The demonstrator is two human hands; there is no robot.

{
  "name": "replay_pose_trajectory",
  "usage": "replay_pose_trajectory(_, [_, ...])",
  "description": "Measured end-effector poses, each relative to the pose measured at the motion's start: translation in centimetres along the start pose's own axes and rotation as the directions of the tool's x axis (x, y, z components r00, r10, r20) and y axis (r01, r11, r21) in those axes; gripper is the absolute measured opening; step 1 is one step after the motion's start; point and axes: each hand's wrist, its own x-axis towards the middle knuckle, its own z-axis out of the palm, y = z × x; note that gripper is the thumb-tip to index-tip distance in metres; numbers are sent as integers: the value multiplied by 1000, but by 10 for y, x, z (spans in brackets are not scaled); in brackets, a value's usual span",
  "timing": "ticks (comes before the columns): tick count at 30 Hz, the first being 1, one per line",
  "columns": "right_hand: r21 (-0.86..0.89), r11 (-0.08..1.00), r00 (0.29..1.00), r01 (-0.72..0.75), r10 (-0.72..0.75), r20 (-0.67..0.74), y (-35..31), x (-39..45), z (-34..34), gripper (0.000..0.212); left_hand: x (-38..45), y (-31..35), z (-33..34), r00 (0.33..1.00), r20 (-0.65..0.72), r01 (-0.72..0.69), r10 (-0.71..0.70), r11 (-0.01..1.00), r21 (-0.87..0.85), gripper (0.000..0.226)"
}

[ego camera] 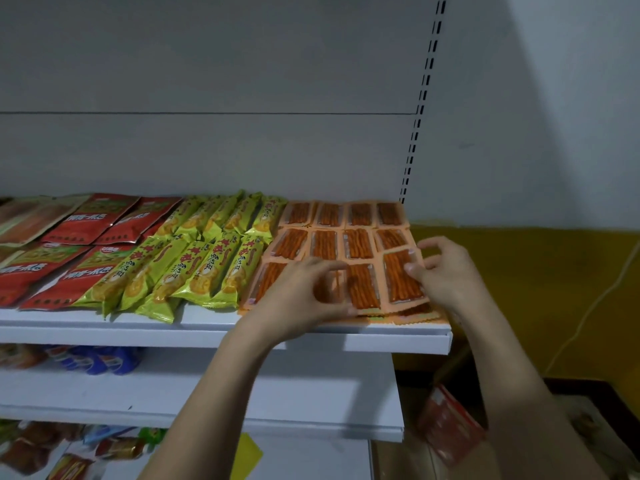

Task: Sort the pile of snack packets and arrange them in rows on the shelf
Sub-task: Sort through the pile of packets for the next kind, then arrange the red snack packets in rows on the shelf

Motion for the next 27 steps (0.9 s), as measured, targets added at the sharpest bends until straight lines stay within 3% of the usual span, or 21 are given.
replay_pose_trajectory(2, [-144, 990, 1000, -15, 14, -8, 11, 3, 5, 40, 0, -4, 1, 991, 131, -4, -11, 994, 110, 78])
replay_pose_trajectory(5, [-303, 953, 998, 17, -36, -57, 19, 7, 15, 39, 8, -6, 6, 991, 133, -53, 21, 967, 248, 71])
replay_pose_trajectory(10, [-272, 927, 938, 259, -309, -159, -5, 0, 14, 22, 9, -1, -4, 991, 130, -82, 41, 942, 325, 82])
replay_pose_trajectory(13, [-228, 890, 914, 395, -406, -2, -43, -10, 30, 16, 12, -8, -32, 998, -31, -44, 58, 940, 338, 67])
replay_pose_trajectory(17, [-274, 782, 827, 560, -509, 238, -93, -18, 87, 20, 0, -46, -88, 969, -235, 165, -73, 903, 398, 56])
replay_pose_trajectory(21, [-277, 674, 719, 685, -562, 409, -155, -36, 173, 30, -48, -118, -157, 915, -317, 358, -249, 861, 360, 56])
replay_pose_trajectory(24, [-221, 612, 626, 760, -595, 504, -207, -69, 250, 32, -105, -173, -215, 862, -372, 461, -343, 836, 297, 69])
replay_pose_trajectory(27, [-191, 524, 525, 830, -619, 584, -261, -111, 329, 32, -174, -227, -267, 803, -427, 550, -416, 793, 262, 55])
